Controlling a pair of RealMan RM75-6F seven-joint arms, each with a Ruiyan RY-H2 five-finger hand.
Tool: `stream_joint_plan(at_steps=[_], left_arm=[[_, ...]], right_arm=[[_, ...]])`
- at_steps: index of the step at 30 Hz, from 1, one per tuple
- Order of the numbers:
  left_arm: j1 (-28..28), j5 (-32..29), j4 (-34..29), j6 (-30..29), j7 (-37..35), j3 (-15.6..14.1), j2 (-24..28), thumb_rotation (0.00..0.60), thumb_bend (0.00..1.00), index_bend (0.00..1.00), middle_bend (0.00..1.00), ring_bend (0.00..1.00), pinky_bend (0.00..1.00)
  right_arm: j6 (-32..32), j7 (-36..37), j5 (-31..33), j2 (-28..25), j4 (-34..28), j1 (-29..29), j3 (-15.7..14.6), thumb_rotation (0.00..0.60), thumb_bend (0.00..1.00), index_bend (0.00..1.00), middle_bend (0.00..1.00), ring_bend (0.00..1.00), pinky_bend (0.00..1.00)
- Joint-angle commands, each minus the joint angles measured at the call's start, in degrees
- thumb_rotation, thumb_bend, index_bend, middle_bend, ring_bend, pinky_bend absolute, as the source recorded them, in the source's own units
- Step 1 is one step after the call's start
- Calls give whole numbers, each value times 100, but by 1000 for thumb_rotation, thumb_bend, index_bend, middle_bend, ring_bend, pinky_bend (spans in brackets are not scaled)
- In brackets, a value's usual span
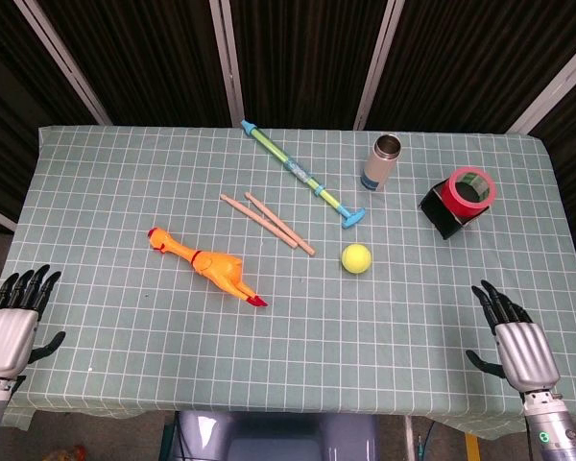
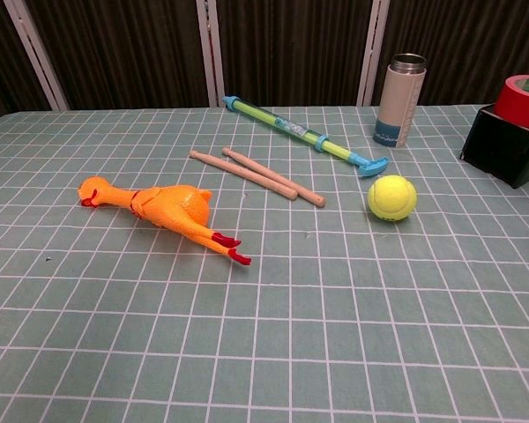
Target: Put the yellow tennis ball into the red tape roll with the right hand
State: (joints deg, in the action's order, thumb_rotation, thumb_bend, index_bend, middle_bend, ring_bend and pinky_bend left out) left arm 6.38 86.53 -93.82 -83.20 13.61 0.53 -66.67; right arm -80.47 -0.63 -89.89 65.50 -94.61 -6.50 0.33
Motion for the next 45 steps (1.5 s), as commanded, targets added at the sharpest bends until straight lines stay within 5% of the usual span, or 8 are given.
stream_joint_plan(at_steps=[1,8,20,31,45], left_arm=[[-5,169,-9,-70,-1,-62,-3,600,203,0,0,0,0],[37,307,40,-16,10,-120,-49,600,203,0,0,0,0],[-44,350,139,-171,-178,-128,-23,600,203,0,0,0,0],[-107,535,250,-398,-386,-141,9,600,203,0,3,0,0],[-42,270,350,-150,-325,-63,-60,600,203,0,1,0,0]], right_arm=[[129,1715,-483,236,-130,-125,-285,600,458,328,317,458,613],[924,2413,-374,299,-510,-516,-381,600,509,361,349,490,630],[2377,2914,955,1019,-686,-1390,315,600,515,361,348,489,630],[2928,2935,1948,1706,-554,-1863,868,600,515,298,346,420,591],[3957,3507,2164,2029,57,-2498,1299,600,516,112,162,216,341]])
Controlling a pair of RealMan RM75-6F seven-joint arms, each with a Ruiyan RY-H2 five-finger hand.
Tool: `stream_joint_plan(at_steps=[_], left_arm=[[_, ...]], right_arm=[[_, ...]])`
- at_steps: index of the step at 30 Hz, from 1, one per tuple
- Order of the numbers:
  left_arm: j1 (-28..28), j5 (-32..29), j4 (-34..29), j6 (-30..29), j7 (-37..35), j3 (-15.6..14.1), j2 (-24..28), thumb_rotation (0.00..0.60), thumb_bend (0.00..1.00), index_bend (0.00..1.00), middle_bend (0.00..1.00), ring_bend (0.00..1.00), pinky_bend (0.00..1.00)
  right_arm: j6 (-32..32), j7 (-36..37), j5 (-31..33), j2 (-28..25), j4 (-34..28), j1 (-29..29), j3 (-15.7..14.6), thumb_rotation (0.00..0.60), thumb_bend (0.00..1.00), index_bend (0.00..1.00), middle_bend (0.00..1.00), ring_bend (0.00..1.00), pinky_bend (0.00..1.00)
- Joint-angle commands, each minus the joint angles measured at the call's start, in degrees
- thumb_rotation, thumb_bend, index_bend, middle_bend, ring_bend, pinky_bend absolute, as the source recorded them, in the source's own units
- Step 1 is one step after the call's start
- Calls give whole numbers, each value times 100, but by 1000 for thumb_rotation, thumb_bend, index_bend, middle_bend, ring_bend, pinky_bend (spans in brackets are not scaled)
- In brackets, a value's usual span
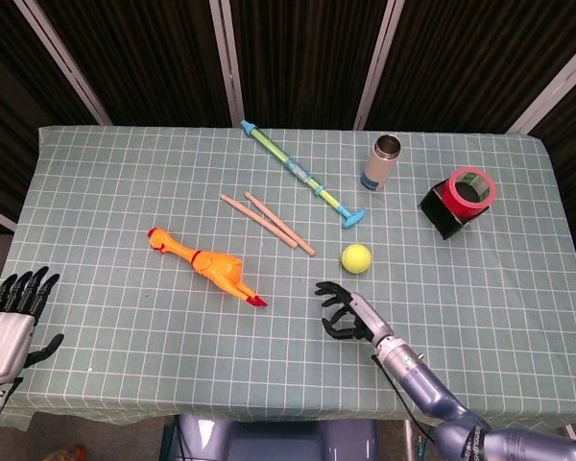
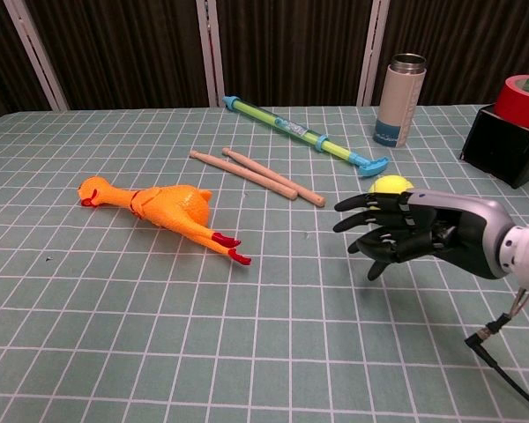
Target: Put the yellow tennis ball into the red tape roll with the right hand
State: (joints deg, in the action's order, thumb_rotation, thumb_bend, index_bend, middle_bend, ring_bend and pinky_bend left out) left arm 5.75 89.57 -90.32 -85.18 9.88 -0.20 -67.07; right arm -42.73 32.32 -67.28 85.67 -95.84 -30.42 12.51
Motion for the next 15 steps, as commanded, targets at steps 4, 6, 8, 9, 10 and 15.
stream_joint_plan(at_steps=[4,6,8,9,10,15], left_arm=[[30,-79,-12,85,116,21,-46,600,203,0,0,0,0],[32,-108,-17,103,135,28,-52,600,203,0,0,0,0],[37,-149,-6,117,186,48,-69,600,203,0,0,0,0],[38,-167,-4,125,201,55,-78,600,203,0,0,0,0],[41,-186,-2,134,215,62,-87,600,203,0,0,0,0],[73,-313,11,225,310,106,-133,600,203,0,0,0,0]], right_arm=[[340,502,-256,13,443,-181,131,600,516,94,149,195,307],[430,662,-329,30,601,-223,149,600,516,88,143,182,281],[547,887,-471,50,814,-280,159,600,516,86,138,173,266],[586,993,-538,63,909,-303,163,600,516,84,136,169,264],[624,1099,-614,73,1004,-327,165,600,516,84,135,167,264],[645,1692,-985,141,1452,-400,174,600,516,83,130,156,264]])
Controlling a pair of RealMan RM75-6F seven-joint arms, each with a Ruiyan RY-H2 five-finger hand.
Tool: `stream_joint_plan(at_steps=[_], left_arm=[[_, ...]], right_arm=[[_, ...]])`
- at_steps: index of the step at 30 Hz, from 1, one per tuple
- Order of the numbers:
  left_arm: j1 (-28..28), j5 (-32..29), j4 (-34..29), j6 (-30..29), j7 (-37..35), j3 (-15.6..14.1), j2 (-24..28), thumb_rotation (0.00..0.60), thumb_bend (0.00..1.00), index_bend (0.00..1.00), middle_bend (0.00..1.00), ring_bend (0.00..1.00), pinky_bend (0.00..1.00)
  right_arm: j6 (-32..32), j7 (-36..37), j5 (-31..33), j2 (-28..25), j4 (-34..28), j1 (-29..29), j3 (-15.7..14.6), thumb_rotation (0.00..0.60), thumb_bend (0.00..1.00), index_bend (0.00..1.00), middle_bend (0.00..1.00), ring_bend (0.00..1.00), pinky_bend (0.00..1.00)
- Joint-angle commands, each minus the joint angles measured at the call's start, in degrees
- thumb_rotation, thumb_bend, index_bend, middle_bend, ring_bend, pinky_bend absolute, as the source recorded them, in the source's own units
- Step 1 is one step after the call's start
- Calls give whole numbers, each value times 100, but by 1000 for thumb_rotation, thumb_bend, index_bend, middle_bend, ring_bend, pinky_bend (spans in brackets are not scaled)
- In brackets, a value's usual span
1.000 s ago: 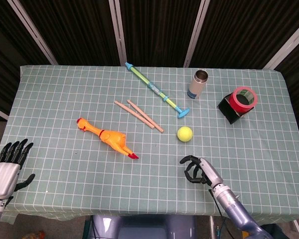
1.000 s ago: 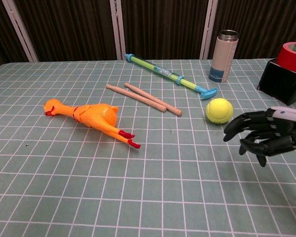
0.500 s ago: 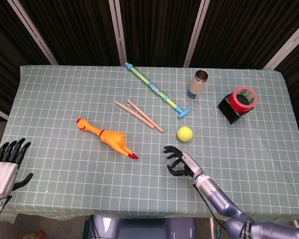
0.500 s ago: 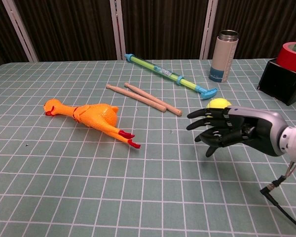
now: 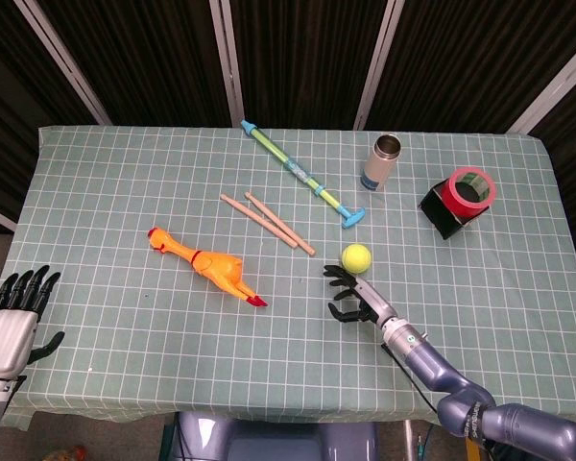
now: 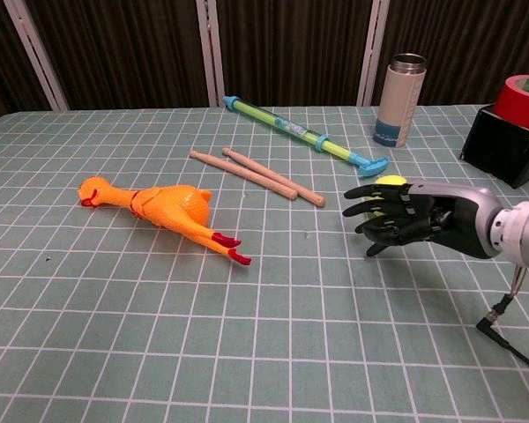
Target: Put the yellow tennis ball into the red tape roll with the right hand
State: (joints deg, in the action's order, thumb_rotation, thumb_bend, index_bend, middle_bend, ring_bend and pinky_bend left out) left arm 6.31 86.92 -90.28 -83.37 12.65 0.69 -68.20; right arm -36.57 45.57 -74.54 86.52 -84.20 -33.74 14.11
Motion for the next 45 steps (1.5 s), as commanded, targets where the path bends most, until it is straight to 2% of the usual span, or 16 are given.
stream_joint_plan(at_steps=[1,9,13,28,37,45], left_arm=[[27,-74,10,73,47,23,-26,600,203,0,0,0,0],[62,-213,11,158,160,71,-70,600,203,0,0,0,0],[70,-234,15,164,209,80,-98,600,203,0,0,0,0],[82,-398,12,177,461,132,-207,600,203,0,0,0,0],[166,-657,93,366,603,210,-302,600,203,0,0,0,0],[192,-750,117,410,661,224,-339,600,203,0,1,0,0]], right_arm=[[18,480,-324,64,354,-78,11,600,516,83,128,154,264],[-177,1269,-841,96,863,-179,-104,600,516,80,111,150,262],[-198,1388,-943,97,1104,-245,-184,600,516,78,102,136,246],[-157,2361,-1104,170,1980,-630,-397,600,516,74,82,123,238],[-360,3242,-1211,205,2556,-797,-456,600,516,29,40,100,238],[-446,3685,-1192,244,2885,-909,-517,600,516,0,0,61,238]])
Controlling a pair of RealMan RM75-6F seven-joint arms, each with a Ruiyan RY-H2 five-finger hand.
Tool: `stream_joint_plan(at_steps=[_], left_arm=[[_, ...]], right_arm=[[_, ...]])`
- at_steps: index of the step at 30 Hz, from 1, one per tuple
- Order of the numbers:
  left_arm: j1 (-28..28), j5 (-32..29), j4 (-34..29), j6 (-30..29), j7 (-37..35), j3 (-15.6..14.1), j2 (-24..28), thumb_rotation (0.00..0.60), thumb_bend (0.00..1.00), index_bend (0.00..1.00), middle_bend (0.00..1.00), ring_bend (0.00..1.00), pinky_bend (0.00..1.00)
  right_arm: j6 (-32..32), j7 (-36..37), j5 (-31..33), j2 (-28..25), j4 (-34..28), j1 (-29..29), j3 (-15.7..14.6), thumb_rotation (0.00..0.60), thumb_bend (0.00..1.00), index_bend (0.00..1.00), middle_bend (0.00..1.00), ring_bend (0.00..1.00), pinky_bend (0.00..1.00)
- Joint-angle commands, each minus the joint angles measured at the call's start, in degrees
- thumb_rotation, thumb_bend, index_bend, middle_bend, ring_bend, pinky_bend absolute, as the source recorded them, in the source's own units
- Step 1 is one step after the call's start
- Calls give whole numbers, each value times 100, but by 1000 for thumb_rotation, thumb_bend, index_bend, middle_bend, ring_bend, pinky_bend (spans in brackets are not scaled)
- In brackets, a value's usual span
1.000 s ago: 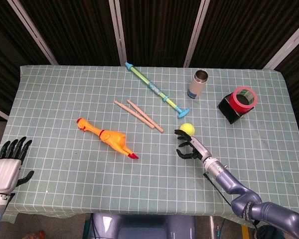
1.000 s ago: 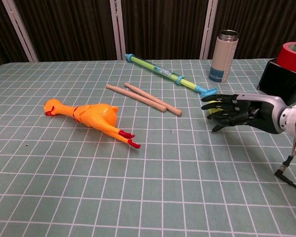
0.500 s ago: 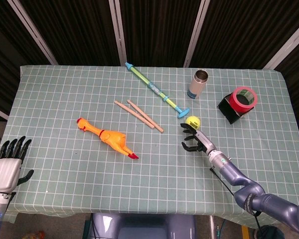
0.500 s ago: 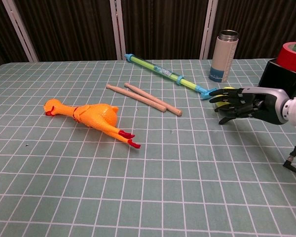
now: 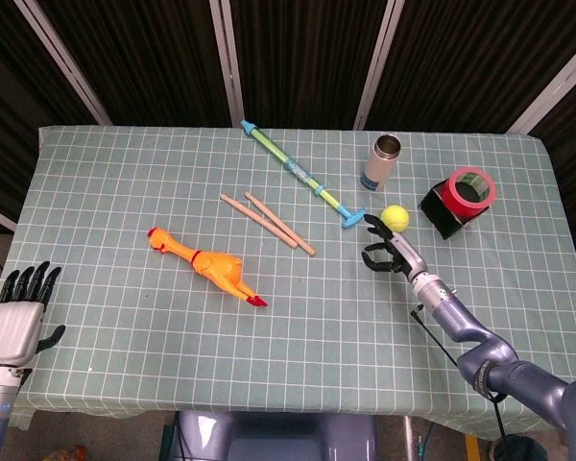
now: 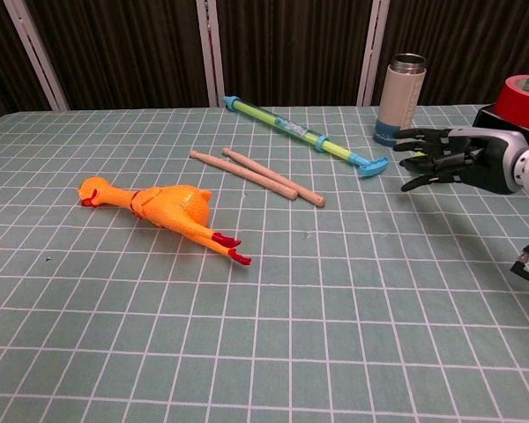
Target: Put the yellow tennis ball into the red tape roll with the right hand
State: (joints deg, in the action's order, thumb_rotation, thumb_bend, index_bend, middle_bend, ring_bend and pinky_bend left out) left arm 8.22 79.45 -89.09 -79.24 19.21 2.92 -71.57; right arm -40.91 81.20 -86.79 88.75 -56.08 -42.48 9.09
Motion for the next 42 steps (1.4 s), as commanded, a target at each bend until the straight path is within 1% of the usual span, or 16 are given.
stream_joint_plan(at_steps=[1,5,11,17,21,25,31,35,39,42], left_arm=[[2,-8,-2,-6,11,2,-4,600,203,0,2,0,0],[11,-34,1,1,42,3,-18,600,203,0,2,0,0],[33,-67,24,33,74,0,-39,600,203,0,3,0,0],[55,-154,62,74,132,18,-82,600,203,0,3,0,0],[76,-227,99,115,196,31,-120,600,203,0,3,0,0],[100,-312,123,161,267,46,-159,600,203,0,3,0,0],[124,-405,156,198,352,63,-208,600,203,0,3,0,0],[157,-466,184,260,406,64,-242,600,203,0,4,0,0],[181,-520,211,294,458,70,-278,600,203,0,4,0,0],[199,-551,215,326,480,67,-294,600,203,0,4,0,0]], right_arm=[[-16,203,34,17,85,-45,-24,600,516,0,0,60,238],[-145,570,-18,-31,13,-86,-48,600,516,0,0,60,238],[-223,699,-49,-1,39,-216,-54,600,516,0,0,60,238],[-137,1027,-17,150,478,-464,7,600,517,0,0,46,236],[-98,1392,-91,262,891,-623,-40,600,516,0,0,18,206],[-59,1723,-171,435,1466,-734,-163,600,516,0,0,10,191],[-44,2275,-239,596,2019,-750,-351,600,516,0,0,8,178],[-38,2755,-368,719,2370,-754,-570,600,516,0,0,7,119],[-51,3144,-493,838,2696,-760,-772,600,516,0,0,7,18],[-60,3473,-576,919,2928,-759,-922,600,516,0,0,7,0]])
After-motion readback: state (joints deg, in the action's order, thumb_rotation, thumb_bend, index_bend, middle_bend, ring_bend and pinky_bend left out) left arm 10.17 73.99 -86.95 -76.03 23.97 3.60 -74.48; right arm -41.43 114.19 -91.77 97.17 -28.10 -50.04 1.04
